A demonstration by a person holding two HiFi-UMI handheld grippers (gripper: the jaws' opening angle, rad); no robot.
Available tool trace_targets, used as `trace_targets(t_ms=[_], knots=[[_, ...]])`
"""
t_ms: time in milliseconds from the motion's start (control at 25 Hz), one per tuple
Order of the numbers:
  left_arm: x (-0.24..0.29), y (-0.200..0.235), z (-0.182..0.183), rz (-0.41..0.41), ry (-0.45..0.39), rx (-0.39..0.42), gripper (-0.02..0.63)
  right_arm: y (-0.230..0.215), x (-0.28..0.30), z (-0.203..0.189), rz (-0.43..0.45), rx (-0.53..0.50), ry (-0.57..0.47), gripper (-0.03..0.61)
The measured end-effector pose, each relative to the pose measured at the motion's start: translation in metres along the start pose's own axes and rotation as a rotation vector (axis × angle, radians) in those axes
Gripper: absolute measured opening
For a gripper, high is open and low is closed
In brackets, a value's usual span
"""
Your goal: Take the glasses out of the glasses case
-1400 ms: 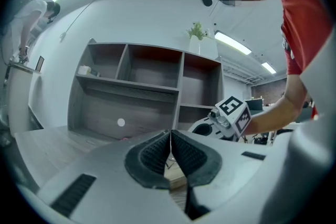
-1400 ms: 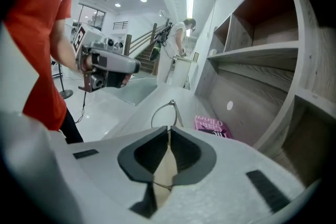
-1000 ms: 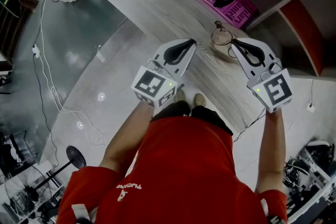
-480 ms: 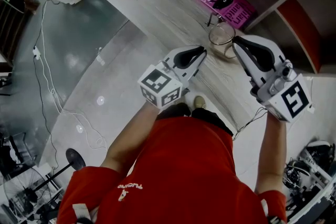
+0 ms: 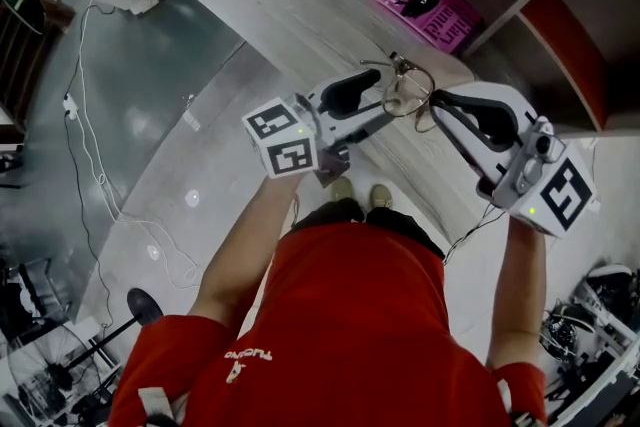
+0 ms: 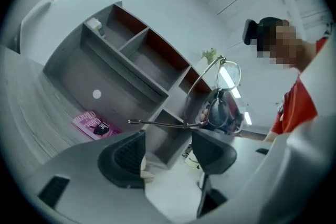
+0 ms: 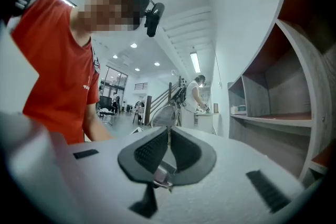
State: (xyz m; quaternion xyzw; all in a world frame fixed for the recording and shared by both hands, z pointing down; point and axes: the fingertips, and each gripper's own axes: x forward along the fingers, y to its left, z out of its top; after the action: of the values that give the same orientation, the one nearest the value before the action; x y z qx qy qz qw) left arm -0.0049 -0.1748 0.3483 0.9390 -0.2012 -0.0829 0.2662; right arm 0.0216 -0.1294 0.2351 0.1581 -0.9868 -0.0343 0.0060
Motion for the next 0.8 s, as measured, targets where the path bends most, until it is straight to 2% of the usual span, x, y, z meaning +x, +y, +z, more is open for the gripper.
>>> trace_targets(t_ms=[120,280,440,640,800], knots=[[0.001,-0.008,0.001,-0.075,0.000,-0.028,0.267,0.007,-0.001,0.002,0.037,0.015,-0.019,0.023],[0.000,-0.018,0.014,-0.143,-0.054,-0.039,0.270,0.014,0.001,-0.003,0.067,0.021,-0.010,0.023],[-0.002,-0.028,0.029,-0.167,-0.104,-0.018,0.270,0.019,0.004,-0.011,0.071,0.020,0.035,0.023],[0.003,-0.040,0.039,-0.168,-0.117,0.036,0.267,0.019,0.004,-0.017,0.069,0.030,0.052,0.023],[0.009,-0.046,0.041,-0.168,-0.117,0.067,0.212,0.020,0.007,-0.026,0.071,0.033,0.075,0.023]])
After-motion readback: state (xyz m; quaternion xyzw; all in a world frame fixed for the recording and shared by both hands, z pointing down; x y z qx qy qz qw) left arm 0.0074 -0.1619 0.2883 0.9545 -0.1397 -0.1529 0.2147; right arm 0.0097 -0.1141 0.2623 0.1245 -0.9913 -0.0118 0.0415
